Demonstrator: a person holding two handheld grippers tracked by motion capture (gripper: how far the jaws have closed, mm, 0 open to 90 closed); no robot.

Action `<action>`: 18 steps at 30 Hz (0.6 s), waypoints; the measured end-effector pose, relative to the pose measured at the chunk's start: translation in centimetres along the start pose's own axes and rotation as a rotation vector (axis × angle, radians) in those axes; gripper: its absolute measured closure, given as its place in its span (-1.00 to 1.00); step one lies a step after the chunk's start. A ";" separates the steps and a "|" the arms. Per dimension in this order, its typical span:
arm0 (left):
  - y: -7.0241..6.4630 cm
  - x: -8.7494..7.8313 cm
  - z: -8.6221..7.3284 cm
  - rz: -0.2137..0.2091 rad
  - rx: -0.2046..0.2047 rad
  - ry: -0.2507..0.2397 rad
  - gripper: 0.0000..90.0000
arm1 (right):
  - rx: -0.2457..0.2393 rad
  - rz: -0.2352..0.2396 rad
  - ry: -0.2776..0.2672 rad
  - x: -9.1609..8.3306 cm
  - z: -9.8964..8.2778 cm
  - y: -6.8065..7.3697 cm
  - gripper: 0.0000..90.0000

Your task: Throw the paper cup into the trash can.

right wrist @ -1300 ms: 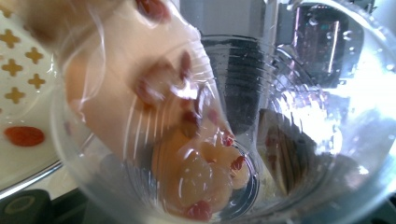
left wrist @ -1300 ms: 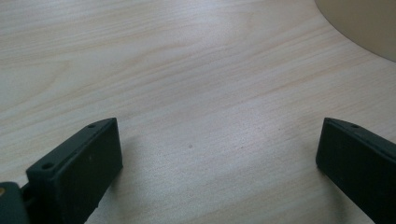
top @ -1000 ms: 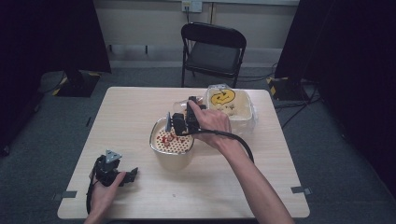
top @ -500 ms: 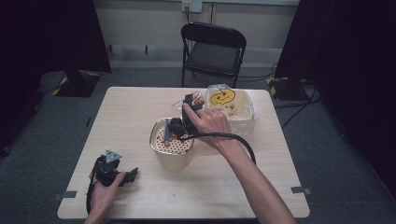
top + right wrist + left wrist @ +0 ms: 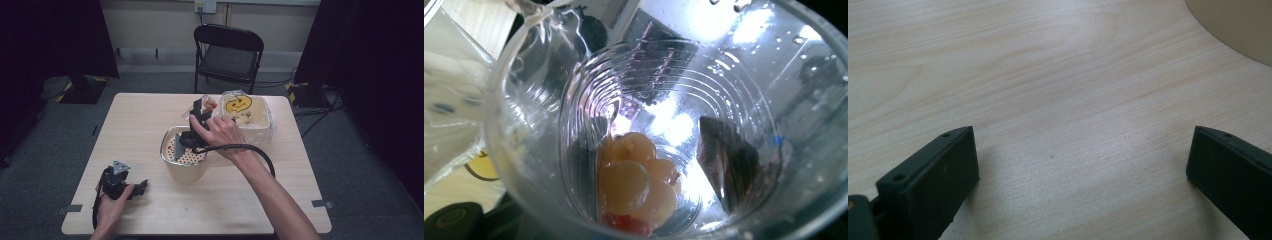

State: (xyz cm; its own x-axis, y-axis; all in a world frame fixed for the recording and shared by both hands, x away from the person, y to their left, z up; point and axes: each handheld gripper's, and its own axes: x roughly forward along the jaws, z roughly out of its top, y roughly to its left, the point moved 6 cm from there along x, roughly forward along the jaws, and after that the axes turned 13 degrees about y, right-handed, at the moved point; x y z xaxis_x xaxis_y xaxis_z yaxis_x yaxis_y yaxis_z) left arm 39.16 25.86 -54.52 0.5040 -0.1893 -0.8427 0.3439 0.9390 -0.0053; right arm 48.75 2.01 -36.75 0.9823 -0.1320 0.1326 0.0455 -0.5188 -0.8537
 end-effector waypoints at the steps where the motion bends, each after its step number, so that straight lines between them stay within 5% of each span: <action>1: 0.0 0.0 0.0 0.000 0.000 0.001 -1.00 | -0.004 -0.008 -0.003 0.1 0.1 0.1 0.06; 7: 0.0 0.0 0.0 0.001 0.000 0.000 -1.00 | -0.121 -0.075 0.029 0.2 0.0 0.4 0.07; 18: 0.0 0.0 0.0 -0.003 0.002 0.001 -1.00 | -0.142 -0.140 0.037 0.0 0.0 0.1 0.07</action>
State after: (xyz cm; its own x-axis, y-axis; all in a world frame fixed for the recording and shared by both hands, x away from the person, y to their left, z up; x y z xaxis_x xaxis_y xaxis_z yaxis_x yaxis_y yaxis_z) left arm 39.15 25.88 -54.51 0.5019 -0.1914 -0.8435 0.3471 0.9378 -0.0062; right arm 48.78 1.91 -36.84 0.9607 -0.0801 0.2659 0.1526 -0.6477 -0.7465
